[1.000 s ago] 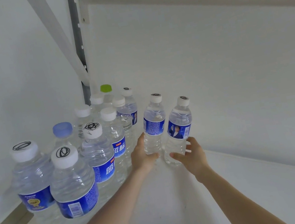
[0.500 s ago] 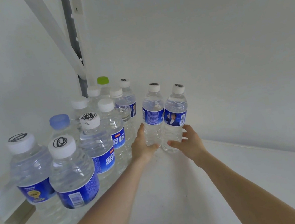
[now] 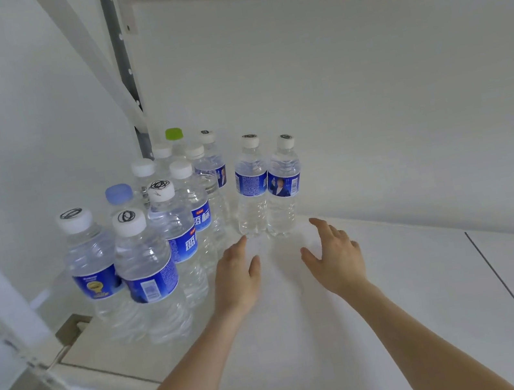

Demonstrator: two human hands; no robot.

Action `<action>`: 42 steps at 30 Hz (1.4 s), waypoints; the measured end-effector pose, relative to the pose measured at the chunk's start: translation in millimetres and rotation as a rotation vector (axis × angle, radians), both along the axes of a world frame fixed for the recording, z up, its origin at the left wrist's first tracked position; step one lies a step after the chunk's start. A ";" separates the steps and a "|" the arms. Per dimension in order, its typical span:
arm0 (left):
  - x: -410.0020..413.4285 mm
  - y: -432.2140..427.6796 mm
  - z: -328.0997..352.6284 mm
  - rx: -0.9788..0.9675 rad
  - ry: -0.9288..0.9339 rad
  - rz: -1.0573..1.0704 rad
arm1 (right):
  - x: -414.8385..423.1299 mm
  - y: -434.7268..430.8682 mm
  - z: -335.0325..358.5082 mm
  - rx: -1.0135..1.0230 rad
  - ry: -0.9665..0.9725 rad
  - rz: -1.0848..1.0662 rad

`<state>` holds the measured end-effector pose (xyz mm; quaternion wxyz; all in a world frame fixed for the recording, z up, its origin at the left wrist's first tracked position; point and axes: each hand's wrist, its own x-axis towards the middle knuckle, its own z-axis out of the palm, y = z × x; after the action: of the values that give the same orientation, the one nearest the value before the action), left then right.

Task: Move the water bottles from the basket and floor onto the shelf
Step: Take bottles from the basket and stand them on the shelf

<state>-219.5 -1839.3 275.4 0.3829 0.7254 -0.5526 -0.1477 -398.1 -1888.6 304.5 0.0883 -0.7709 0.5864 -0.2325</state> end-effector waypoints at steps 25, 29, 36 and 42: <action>-12.0 290.6 -50.1 0.103 -0.747 -0.298 | -27.5 320.8 -59.0 -0.114 0.334 -0.159; -15.8 344.6 -78.5 0.129 -0.735 -0.332 | -32.7 380.7 -90.1 -0.098 0.345 -0.171; -20.9 438.1 -136.6 0.347 -0.741 -0.376 | -50.1 463.8 -157.5 0.193 0.404 -0.107; -23.1 518.4 -182.3 0.513 -0.692 -0.366 | -64.8 524.1 -216.0 0.335 0.418 -0.077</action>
<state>-242.5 -1320.9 93.1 -0.0477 0.6939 -0.7123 -0.0941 -463.0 -1364.5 88.5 0.0828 -0.7540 0.6510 0.0286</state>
